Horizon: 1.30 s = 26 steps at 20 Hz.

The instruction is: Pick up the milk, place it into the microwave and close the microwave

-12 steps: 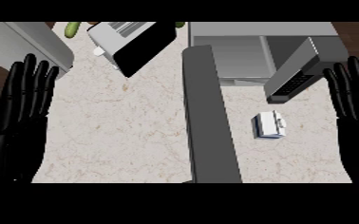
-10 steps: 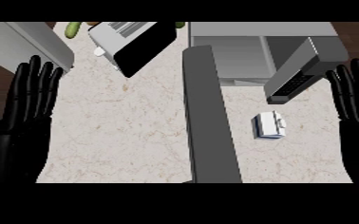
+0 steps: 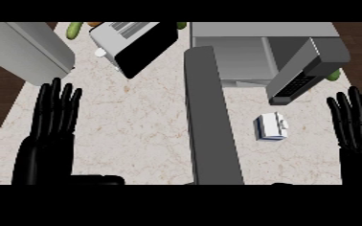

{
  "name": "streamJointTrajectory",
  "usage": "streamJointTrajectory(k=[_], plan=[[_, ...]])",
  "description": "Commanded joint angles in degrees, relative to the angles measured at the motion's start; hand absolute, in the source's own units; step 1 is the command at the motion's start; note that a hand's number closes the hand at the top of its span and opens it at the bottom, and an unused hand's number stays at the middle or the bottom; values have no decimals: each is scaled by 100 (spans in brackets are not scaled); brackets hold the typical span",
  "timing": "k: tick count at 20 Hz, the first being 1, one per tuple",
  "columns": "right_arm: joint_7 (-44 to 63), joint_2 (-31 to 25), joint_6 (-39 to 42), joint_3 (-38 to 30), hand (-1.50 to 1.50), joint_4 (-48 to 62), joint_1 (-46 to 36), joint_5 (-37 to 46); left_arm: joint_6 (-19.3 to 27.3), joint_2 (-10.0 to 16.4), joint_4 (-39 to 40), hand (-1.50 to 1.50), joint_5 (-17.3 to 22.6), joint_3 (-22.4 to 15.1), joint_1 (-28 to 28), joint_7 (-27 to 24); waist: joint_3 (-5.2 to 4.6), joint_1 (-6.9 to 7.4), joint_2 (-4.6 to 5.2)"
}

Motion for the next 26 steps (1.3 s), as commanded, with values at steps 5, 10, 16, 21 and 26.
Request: streamJointTrajectory(k=[5,10,16,21,26], plan=[[-599,291,52,241,-150,358,808,107,-243,-25,-395,-150,422,-278,1189,-571,3,28,-5],[-758,326,89,157,-150,525,863,64,-117,-94,194,-150,93,-812,1453,-1417,3,19,-2],[-1809,336,185,-142,-150,1932,768,-285,-129,-95,141,-150,96,-928,1755,-1606,6,28,2],[-2196,363,18,-417,-150,2938,241,-335,-638,233,-66,-150,646,-380,2231,-1833,5,52,5],[-2422,331,-425,-746,-150,3671,-375,-294,-521,152,-166,-150,458,-669,2408,-1874,5,55,4]])
